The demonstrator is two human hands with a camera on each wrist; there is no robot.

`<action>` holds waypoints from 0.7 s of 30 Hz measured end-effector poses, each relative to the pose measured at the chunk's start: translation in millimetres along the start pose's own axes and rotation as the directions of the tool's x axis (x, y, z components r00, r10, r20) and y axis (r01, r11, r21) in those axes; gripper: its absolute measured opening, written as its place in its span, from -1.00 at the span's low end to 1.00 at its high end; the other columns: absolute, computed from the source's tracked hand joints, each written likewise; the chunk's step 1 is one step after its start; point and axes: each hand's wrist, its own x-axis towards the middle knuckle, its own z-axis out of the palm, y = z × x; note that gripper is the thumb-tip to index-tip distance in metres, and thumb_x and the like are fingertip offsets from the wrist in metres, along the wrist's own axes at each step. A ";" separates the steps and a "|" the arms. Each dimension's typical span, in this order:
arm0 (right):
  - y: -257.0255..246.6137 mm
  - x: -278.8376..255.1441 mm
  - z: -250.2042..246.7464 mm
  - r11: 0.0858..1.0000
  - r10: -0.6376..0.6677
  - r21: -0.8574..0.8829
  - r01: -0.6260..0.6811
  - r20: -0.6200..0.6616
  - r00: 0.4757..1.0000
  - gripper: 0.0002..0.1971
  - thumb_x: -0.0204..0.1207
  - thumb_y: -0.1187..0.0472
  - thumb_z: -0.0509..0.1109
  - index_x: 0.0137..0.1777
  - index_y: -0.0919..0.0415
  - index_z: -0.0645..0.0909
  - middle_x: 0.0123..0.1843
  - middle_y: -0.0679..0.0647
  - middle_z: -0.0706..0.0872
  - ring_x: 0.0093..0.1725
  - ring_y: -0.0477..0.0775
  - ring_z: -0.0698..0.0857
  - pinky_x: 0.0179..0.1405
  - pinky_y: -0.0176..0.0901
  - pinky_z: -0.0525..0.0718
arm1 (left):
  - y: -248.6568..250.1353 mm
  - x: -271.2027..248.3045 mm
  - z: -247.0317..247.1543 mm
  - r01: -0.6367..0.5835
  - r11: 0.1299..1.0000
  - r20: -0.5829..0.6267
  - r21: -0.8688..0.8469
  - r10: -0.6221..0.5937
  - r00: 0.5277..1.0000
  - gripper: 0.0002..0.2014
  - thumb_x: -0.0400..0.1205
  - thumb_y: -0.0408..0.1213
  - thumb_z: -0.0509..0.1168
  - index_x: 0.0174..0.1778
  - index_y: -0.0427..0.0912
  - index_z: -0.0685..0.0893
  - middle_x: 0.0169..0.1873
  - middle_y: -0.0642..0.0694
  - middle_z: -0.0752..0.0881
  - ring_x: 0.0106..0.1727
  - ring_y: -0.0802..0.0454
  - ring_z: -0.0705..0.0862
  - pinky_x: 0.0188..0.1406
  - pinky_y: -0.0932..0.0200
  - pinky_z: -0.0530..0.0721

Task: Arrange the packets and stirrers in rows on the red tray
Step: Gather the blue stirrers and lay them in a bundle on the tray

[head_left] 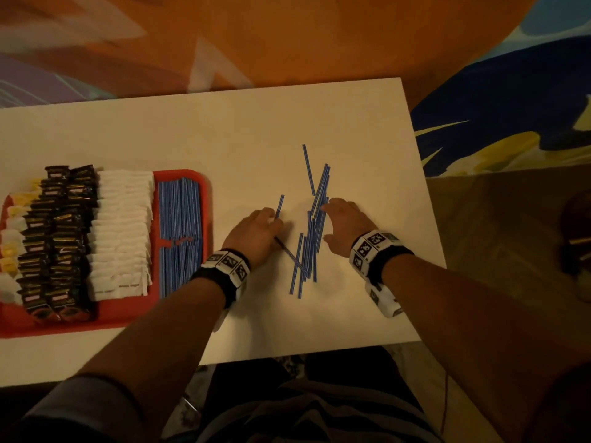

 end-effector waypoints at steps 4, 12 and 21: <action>-5.5 22.0 -27.4 0.998 -0.039 -0.050 0.037 -0.027 0.999 -0.33 0.62 0.19 0.35 0.68 0.16 0.15 0.71 0.10 0.15 0.67 0.16 0.15 0.64 0.00 0.20 | 7.9 -14.8 7.9 0.035 0.995 -0.002 -0.096 -0.036 0.999 -0.48 0.67 -0.11 0.36 0.56 -0.08 0.46 0.58 -0.21 0.32 0.54 -0.23 0.37 0.46 -0.08 0.48; -27.2 47.0 -33.2 0.978 -0.094 -0.176 0.114 0.118 0.989 -0.23 0.59 0.28 0.36 0.72 0.16 0.04 0.76 0.04 -0.05 0.73 0.12 -0.02 0.69 0.01 0.11 | 15.2 0.3 24.1 0.016 0.999 -0.030 -0.031 -0.017 0.999 -0.60 0.67 -0.17 0.37 0.43 -0.16 0.61 0.52 -0.18 0.45 0.55 -0.22 0.40 0.44 -0.09 0.54; -20.7 20.8 -5.0 0.979 -0.206 -0.001 0.206 0.045 0.978 -0.42 0.59 0.31 0.34 0.61 0.10 0.34 0.65 0.05 0.30 0.65 0.07 0.21 0.64 -0.09 0.19 | 20.1 -8.3 22.7 0.140 0.989 -0.122 -0.041 -0.144 0.982 -0.74 0.73 -0.24 0.20 0.29 -0.19 0.63 0.21 -0.15 0.61 0.22 -0.14 0.54 0.16 0.03 0.57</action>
